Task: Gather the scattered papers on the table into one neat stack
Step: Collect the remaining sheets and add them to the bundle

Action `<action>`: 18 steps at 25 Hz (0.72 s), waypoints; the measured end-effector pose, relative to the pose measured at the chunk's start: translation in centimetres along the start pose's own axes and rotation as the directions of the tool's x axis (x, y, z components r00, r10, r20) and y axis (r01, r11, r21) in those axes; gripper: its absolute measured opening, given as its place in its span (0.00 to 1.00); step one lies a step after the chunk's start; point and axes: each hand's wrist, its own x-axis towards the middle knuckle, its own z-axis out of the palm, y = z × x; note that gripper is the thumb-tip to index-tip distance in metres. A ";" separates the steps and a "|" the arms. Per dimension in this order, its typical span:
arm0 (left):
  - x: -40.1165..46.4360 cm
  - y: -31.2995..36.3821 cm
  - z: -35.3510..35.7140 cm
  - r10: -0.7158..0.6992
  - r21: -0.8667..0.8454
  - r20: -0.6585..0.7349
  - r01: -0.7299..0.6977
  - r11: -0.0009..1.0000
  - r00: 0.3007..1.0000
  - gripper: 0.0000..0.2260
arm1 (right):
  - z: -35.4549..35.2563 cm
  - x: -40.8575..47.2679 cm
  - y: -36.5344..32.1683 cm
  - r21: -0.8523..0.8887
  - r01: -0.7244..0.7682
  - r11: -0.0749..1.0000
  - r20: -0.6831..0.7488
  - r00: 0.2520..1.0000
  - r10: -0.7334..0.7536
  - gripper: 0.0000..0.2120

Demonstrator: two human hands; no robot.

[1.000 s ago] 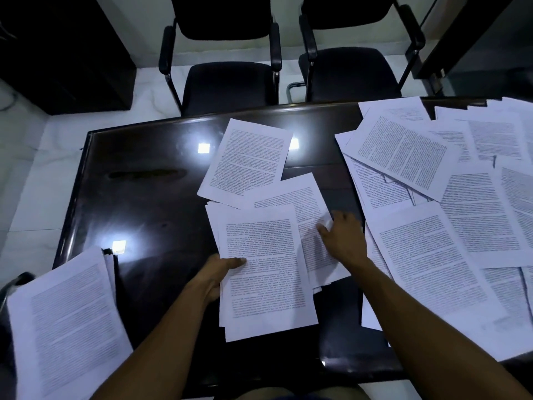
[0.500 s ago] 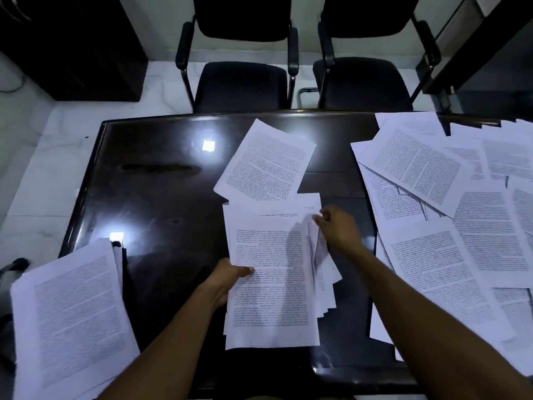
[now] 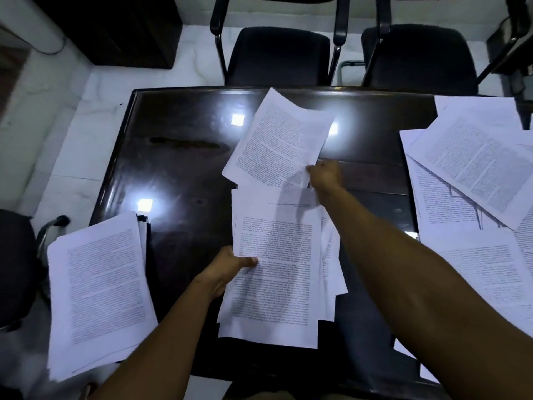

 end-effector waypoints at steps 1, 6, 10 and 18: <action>0.1 -0.1 -0.1 -0.001 0.000 0.014 0.001 1.000 1.000 0.17 | -0.3 -0.2 -0.8 0.081 0.041 0.996 -0.013 0.999 -0.040 0.11; 0.0 0.4 0.0 -0.024 -0.063 0.032 0.026 0.998 0.999 0.16 | -8.0 -3.0 -6.1 0.243 0.408 0.880 -0.277 0.899 -0.340 0.04; -0.3 1.0 0.4 -0.036 -0.118 0.040 0.041 0.992 0.999 0.15 | -13.5 -6.0 -6.1 0.395 0.379 0.837 -0.160 0.926 -0.343 0.03; -1.4 1.8 0.9 -0.049 -0.143 0.021 0.052 0.988 0.999 0.14 | -11.1 -12.1 6.7 0.105 0.072 0.992 0.145 0.986 -0.087 0.05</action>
